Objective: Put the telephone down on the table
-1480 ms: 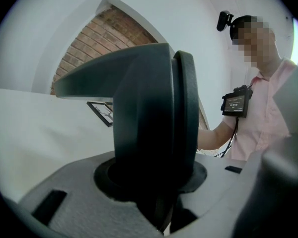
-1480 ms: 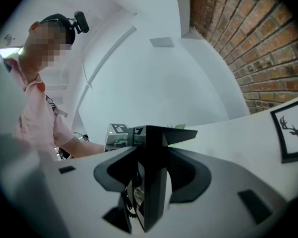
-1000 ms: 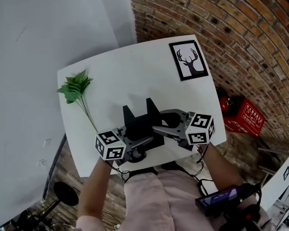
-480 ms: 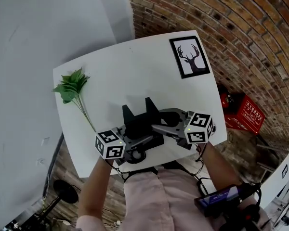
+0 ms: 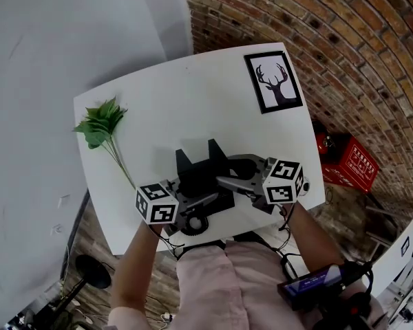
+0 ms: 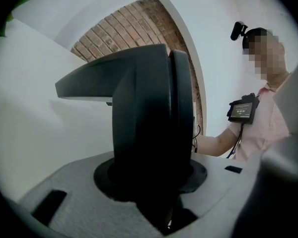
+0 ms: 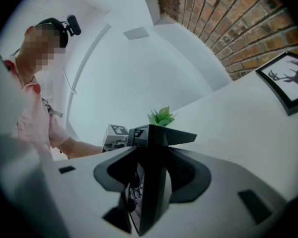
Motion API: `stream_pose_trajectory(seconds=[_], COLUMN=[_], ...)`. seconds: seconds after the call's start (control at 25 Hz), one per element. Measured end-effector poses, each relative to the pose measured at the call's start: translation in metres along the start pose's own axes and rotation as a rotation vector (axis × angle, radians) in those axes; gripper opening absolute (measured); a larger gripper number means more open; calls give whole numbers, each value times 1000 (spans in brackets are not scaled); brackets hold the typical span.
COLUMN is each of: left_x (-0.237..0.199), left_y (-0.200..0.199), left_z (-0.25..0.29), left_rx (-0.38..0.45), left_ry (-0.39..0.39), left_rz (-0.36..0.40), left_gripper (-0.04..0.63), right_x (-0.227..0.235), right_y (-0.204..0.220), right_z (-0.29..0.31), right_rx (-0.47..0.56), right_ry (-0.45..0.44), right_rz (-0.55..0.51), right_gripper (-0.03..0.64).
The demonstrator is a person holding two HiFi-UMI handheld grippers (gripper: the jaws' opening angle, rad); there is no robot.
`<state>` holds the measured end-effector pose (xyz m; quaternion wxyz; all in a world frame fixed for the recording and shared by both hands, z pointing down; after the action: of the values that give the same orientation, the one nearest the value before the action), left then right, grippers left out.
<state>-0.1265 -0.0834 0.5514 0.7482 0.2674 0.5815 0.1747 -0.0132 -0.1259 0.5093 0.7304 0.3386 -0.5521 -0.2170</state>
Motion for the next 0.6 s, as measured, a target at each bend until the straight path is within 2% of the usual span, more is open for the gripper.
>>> stream_pose_trajectory(seconds=[0.32, 0.6], left_x=[-10, -15], left_y=[0, 0], left_z=[-1, 1], left_rx=[17, 7], left_ry=[12, -12], left_rz=[-79, -146], left_gripper=[166, 167], right_x=[11, 20], right_y=[1, 3], right_z=[8, 11], right_rx=[-12, -22], right_ry=[1, -11], right_rz=[48, 103], right_gripper=[189, 189])
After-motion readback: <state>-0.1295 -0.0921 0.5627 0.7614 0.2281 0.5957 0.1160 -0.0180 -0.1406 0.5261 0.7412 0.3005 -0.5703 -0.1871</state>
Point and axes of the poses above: the fingertips, and each gripper's own axes: z forward along the fingers, x to its right, y out of its underside, the point moved 6 cm from there along -z, backward along the fingers, and after that the axes turned 7 degrees about x, right-handed, at the moved point
